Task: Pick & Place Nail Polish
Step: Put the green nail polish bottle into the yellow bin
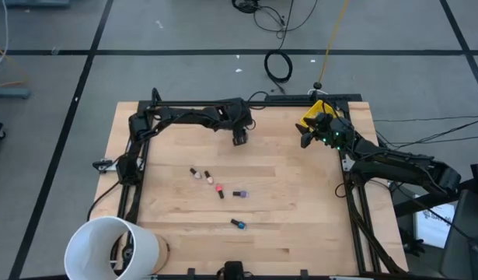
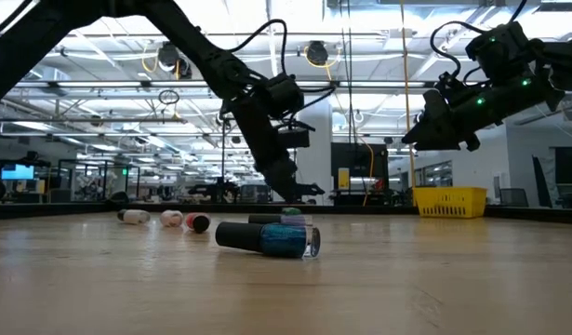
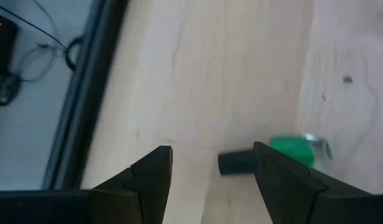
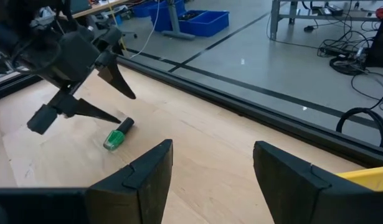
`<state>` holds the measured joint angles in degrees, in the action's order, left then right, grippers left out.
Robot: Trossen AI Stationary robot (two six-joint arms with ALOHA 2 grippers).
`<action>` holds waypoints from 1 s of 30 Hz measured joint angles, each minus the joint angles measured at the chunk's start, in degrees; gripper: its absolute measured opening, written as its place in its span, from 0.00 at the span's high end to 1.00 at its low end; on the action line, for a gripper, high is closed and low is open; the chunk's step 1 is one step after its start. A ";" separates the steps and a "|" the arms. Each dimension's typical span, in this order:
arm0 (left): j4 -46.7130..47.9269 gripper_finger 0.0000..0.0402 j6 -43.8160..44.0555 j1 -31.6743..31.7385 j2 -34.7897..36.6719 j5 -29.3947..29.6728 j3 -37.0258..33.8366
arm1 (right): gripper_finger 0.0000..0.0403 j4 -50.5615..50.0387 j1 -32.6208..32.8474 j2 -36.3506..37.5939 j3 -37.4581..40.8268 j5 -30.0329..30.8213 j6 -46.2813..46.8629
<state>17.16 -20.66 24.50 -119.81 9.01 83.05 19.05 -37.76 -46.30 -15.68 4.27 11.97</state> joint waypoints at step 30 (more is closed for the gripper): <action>0.94 0.50 19.71 3.89 0.26 -10.57 0.09 | 0.48 2.63 0.00 -0.02 0.00 -8.87 3.95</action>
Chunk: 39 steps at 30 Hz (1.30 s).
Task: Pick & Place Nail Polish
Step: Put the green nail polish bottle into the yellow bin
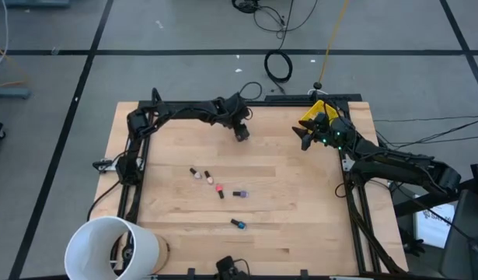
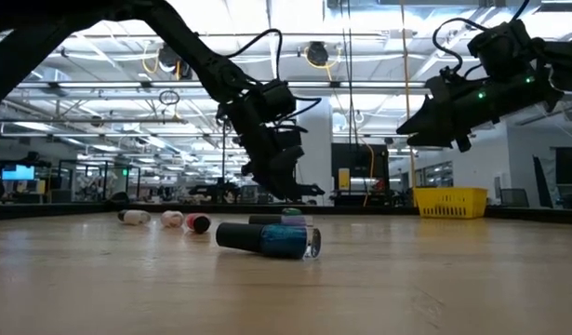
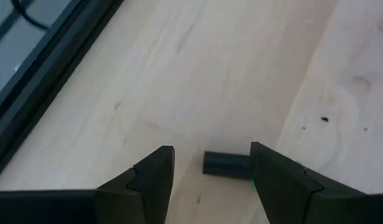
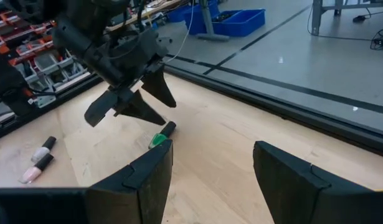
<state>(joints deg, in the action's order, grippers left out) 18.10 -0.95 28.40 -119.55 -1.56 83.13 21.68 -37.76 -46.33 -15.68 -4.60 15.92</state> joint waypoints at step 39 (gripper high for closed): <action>-38.04 0.72 0.08 -5.92 53.47 -1.23 -41.81 | 0.48 -8.73 17.15 -64.55 -47.74 5.95 1.19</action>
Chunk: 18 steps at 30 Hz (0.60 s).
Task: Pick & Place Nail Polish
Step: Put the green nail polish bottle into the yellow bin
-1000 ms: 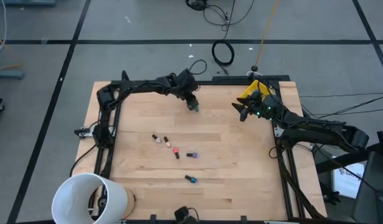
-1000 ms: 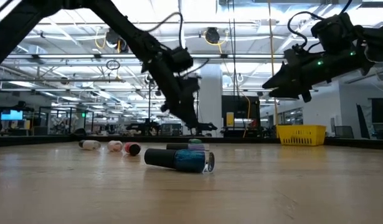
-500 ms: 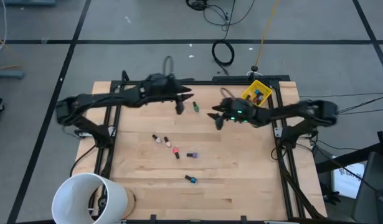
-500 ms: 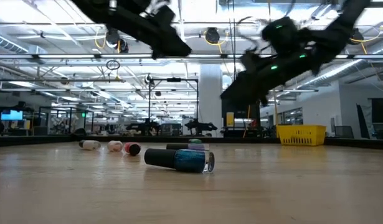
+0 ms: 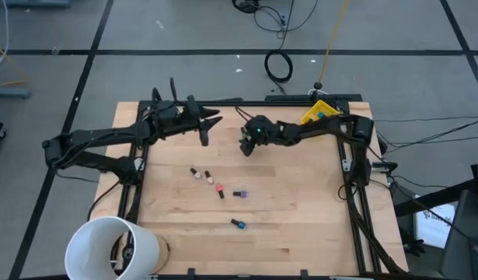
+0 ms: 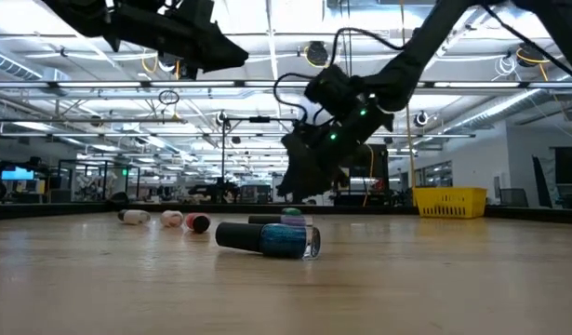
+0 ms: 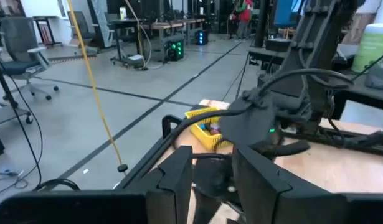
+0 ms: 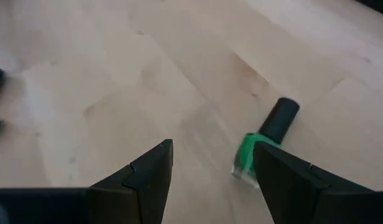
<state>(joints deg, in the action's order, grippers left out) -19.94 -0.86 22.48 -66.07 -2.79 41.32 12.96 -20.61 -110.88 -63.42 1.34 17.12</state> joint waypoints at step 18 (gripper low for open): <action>3.64 0.72 -0.46 0.00 -0.79 -0.13 -0.04 | 0.48 -9.07 0.03 -4.69 -4.74 -1.56 -5.22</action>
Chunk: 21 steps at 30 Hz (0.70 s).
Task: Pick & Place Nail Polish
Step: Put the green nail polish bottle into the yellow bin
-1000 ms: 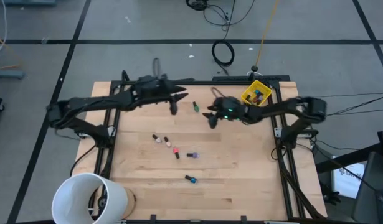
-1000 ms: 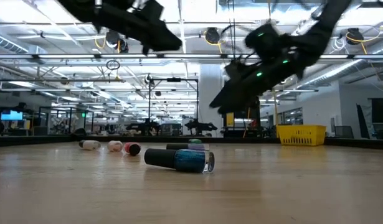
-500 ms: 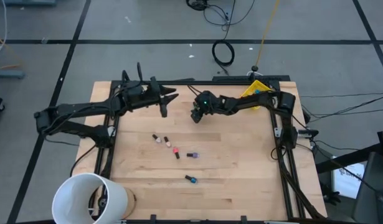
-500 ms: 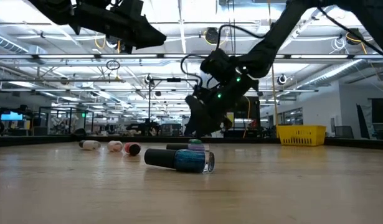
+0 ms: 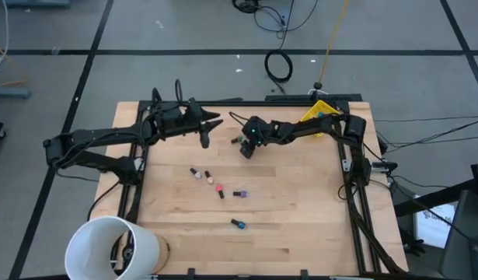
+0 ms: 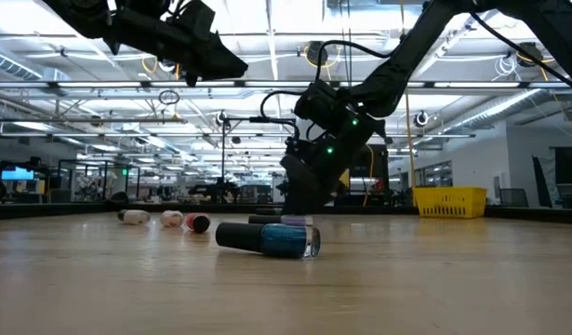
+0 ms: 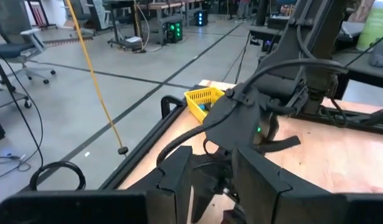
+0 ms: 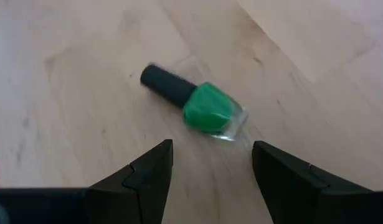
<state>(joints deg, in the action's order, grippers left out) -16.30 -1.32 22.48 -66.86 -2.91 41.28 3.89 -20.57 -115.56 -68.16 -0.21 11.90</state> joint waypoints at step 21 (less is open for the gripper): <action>3.30 0.72 -1.21 0.00 -0.01 0.06 0.00 | 0.48 4.18 1.22 0.74 0.17 0.22 -32.59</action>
<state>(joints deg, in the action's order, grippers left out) -13.00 -2.53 22.48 -66.87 -2.85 41.28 8.06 -19.35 -114.83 -67.99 0.01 -20.70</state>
